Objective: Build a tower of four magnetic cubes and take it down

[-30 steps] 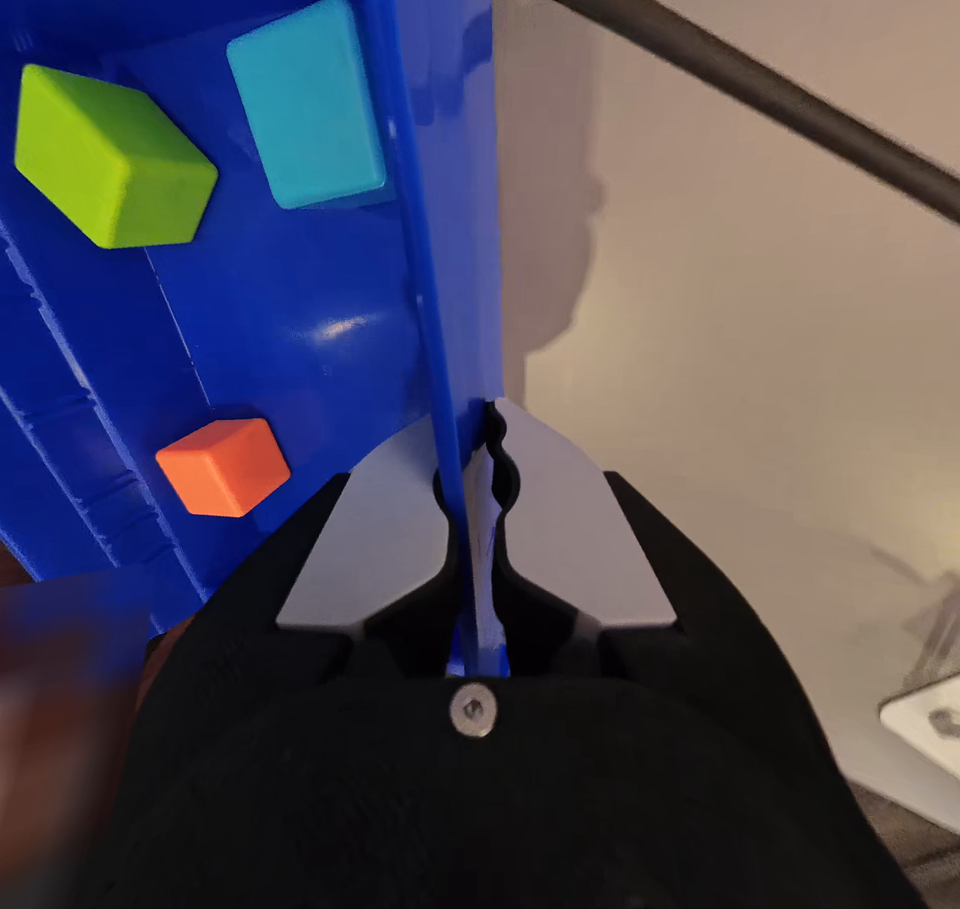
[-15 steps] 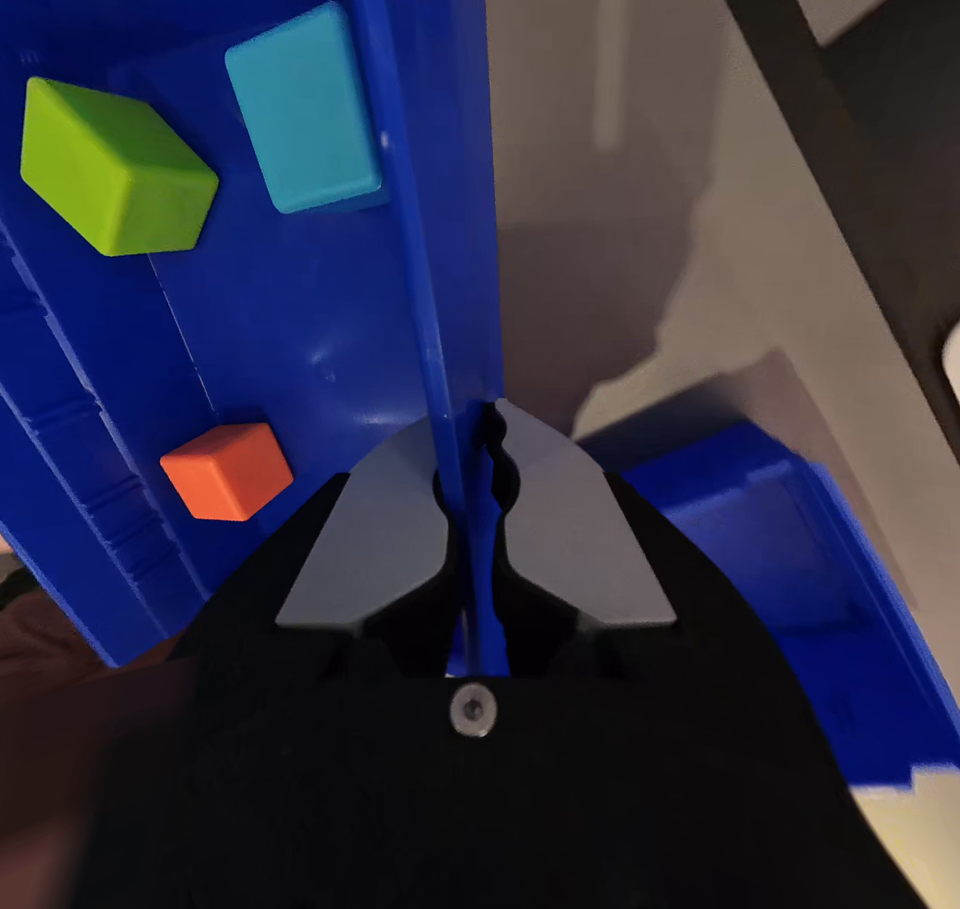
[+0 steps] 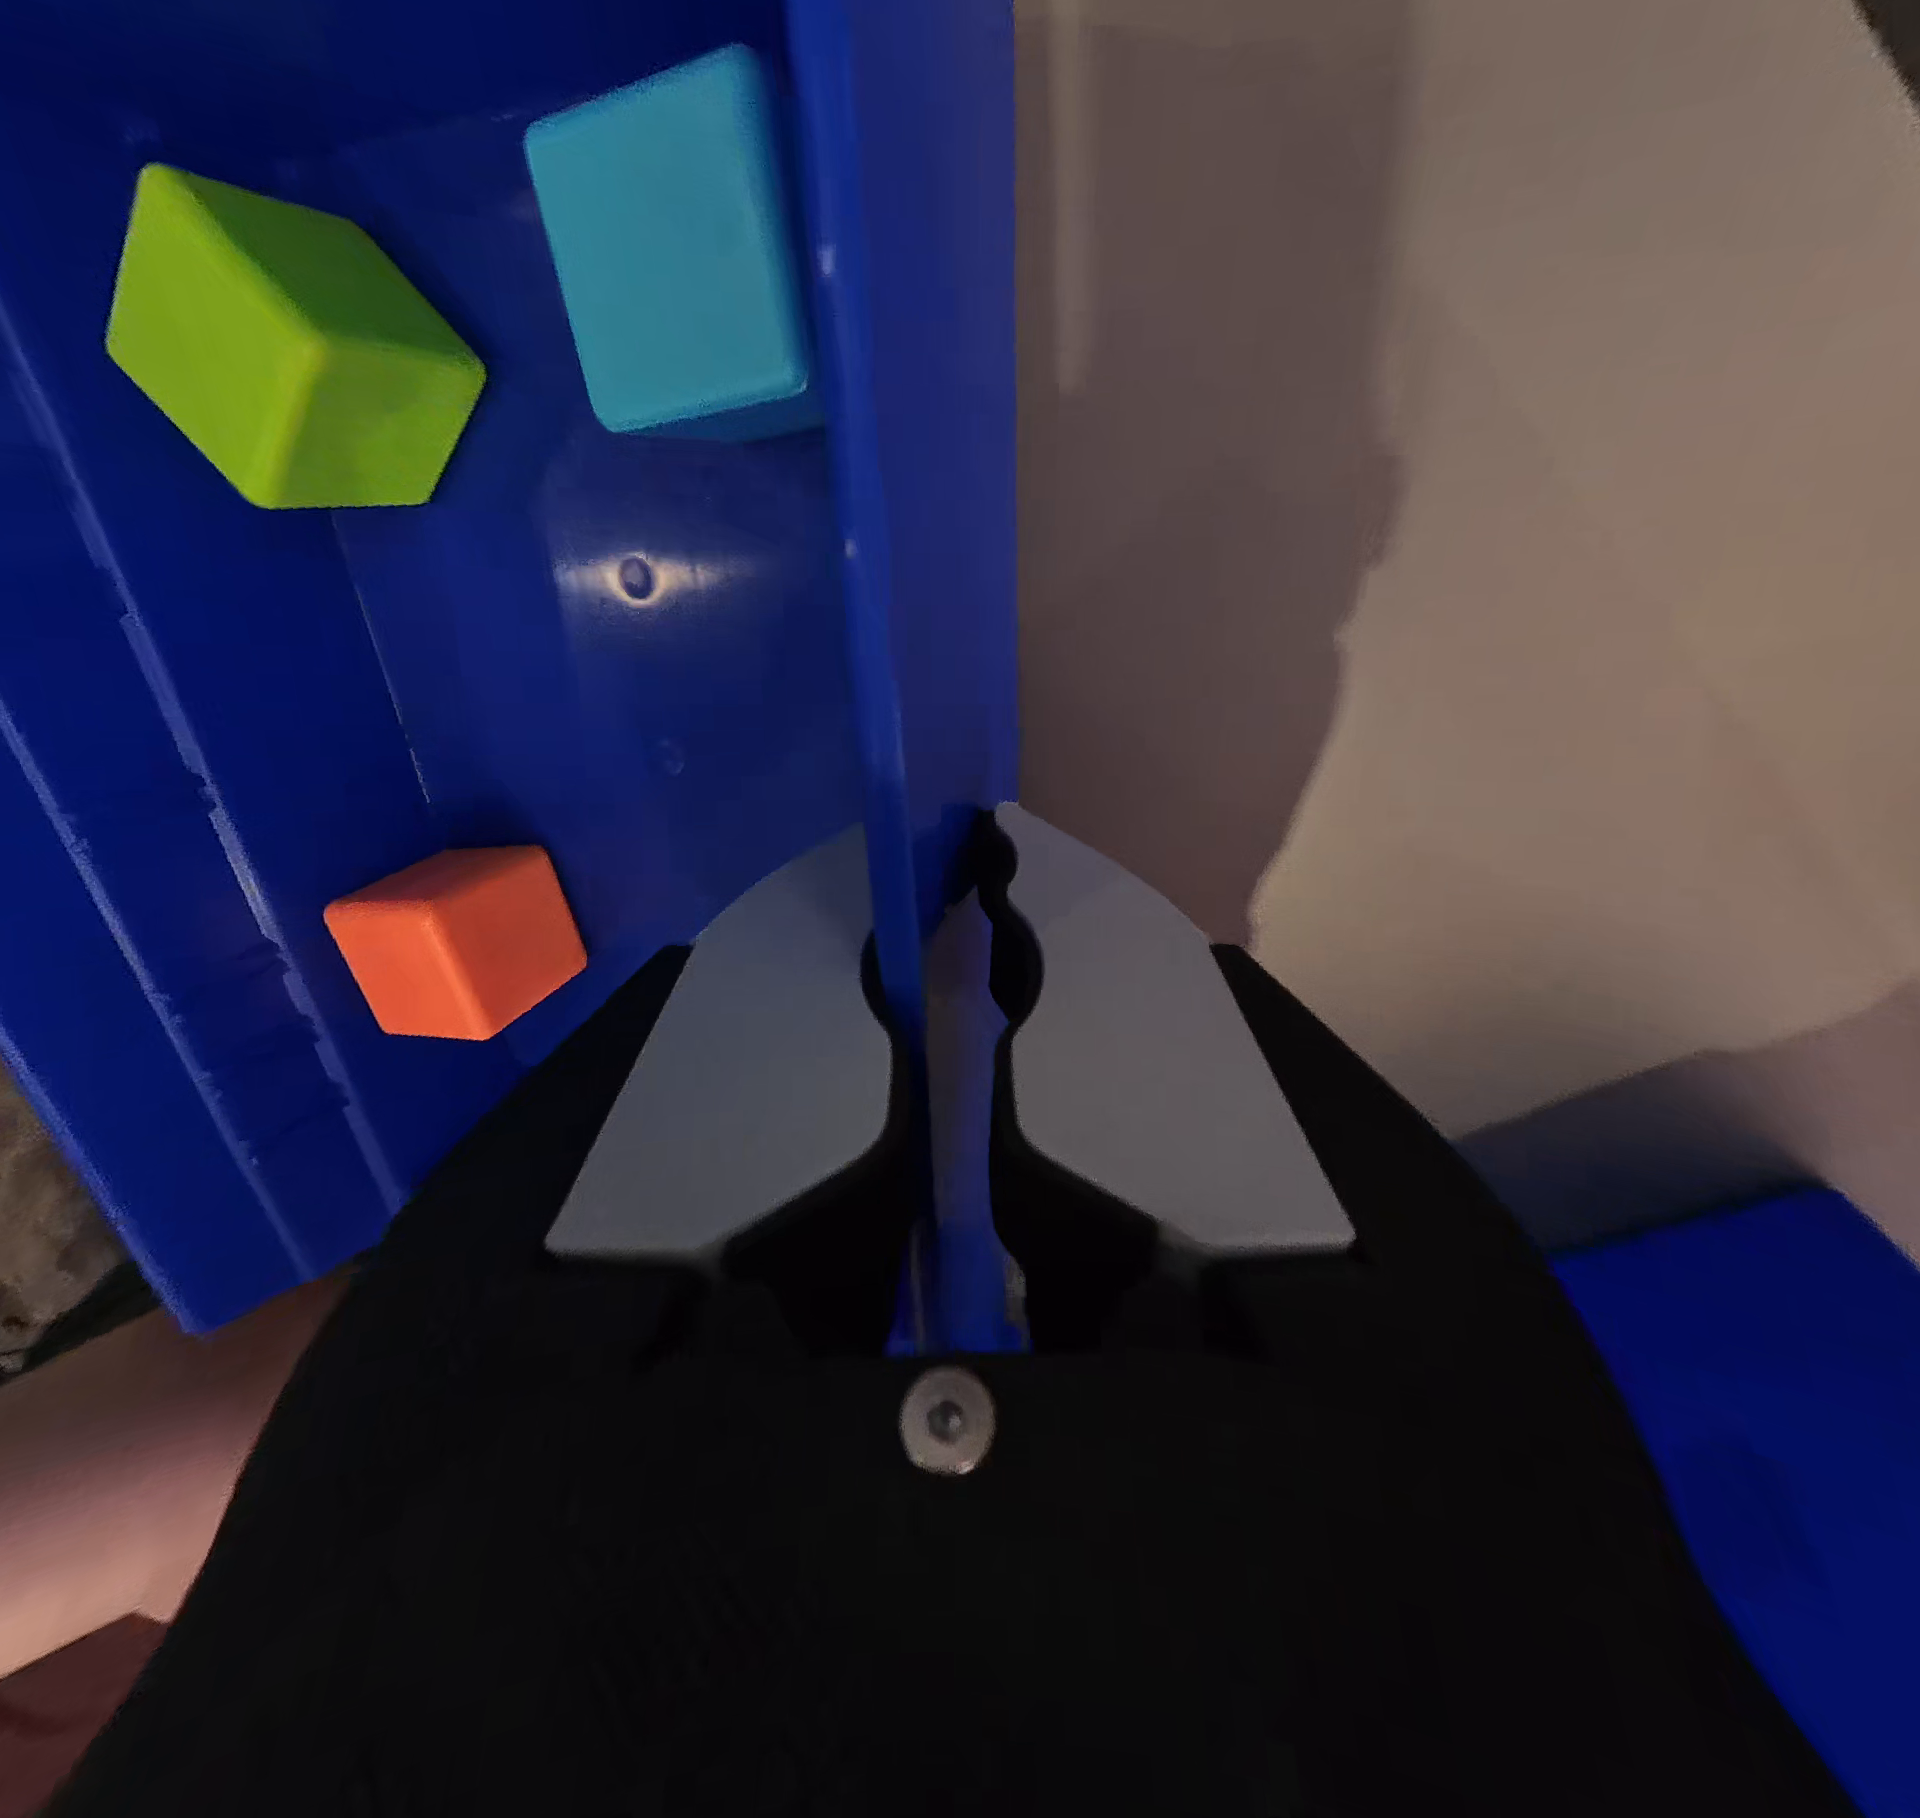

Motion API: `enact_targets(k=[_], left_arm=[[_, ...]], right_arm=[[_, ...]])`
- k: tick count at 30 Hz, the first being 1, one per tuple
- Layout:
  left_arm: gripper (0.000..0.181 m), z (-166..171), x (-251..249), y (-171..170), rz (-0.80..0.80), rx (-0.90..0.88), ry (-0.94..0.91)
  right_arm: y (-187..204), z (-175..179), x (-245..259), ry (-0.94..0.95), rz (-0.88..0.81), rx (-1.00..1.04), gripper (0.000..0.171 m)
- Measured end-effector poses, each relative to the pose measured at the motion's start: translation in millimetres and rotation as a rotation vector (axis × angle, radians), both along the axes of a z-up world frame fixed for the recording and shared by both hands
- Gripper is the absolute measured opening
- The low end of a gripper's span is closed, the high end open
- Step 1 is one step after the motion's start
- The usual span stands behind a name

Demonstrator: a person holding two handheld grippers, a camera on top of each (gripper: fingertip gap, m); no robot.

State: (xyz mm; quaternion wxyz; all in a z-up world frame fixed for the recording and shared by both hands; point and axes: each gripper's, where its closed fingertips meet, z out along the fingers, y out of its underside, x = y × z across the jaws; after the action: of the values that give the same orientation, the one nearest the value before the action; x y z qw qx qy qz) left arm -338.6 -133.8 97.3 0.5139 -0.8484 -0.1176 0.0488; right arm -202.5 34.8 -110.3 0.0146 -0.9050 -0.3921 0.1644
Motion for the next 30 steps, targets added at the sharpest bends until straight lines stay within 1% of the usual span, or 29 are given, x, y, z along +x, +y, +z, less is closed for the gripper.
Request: enact_targets(k=[1,3,4,5,7,9,10,12,13,14,15,16,18,20,23,24,25,26,27,28,29,30], left_arm=[[0.074,-2,3,2,-0.01,-0.013,0.007],[0.073,-5,6,6,-0.023,-0.03,0.021],[0.072,-7,7,8,-0.025,-0.036,0.022],[0.071,-11,7,10,-0.025,-0.049,0.019],[0.072,-26,5,13,-0.02,-0.117,0.003],[0.074,-49,0,14,-0.017,-0.223,-0.018],[0.072,-61,-4,15,-0.02,-0.266,-0.028],[0.063,-80,-10,21,-0.035,-0.309,-0.092],[0.061,-92,-14,22,-0.036,-0.331,-0.15],[0.063,-104,-17,22,-0.029,-0.355,-0.21],[0.069,-115,-20,23,-0.019,-0.379,-0.259],[0.07,-124,-22,23,-0.016,-0.402,-0.291],[0.075,-137,-20,27,-0.034,-0.439,-0.319],[0.08,-147,-14,31,-0.054,-0.482,-0.318],[0.081,-152,0,36,-0.094,-0.523,-0.301],[0.08,-153,2,38,-0.095,-0.533,-0.293],[0.08,-156,5,40,-0.1,-0.55,-0.289],[0.08,-162,9,40,-0.107,-0.582,-0.292],[0.081,-170,11,38,-0.112,-0.628,-0.289],[0.083,-178,13,36,-0.116,-0.676,-0.285],[0.081,-185,15,34,-0.123,-0.715,-0.293],[0.074,-190,18,36,-0.138,-0.728,-0.303]], right_arm=[[-2,-2,0,0.01,-0.012,-0.013,0.013],[0,5,-3,0.073,-0.017,0.026,0.015],[5,16,-4,0.117,-0.022,0.083,0.015],[9,31,-2,0.153,-0.018,0.154,0.02],[20,71,17,0.191,-0.008,0.371,0.044],[19,117,56,0.211,-0.012,0.589,0.057],[17,134,86,0.193,-0.032,0.679,0.06],[16,151,166,0.09,-0.133,0.806,0.062],[17,151,214,0.012,-0.221,0.828,0.063],[17,145,262,-0.062,-0.325,0.812,0.067],[14,135,302,-0.096,-0.424,0.764,0.068],[10,122,330,-0.083,-0.507,0.701,0.069],[0,91,360,-0.018,-0.587,0.562,0.071],[-10,60,379,-0.017,-0.605,0.464,0.076],[-18,23,387,-0.026,-0.612,0.358,0.074],[-24,10,387,-0.044,-0.591,0.303,0.062],[-29,0,384,-0.061,-0.565,0.245,0.055],[-34,-7,380,-0.062,-0.542,0.195,0.042],[-37,-10,374,-0.039,-0.523,0.153,0.025],[-38,-10,369,-0.018,-0.511,0.126,0.016],[-39,-9,368,-0.026,-0.505,0.112,0.015],[-40,-9,370,-0.045,-0.501,0.093,0.014]])
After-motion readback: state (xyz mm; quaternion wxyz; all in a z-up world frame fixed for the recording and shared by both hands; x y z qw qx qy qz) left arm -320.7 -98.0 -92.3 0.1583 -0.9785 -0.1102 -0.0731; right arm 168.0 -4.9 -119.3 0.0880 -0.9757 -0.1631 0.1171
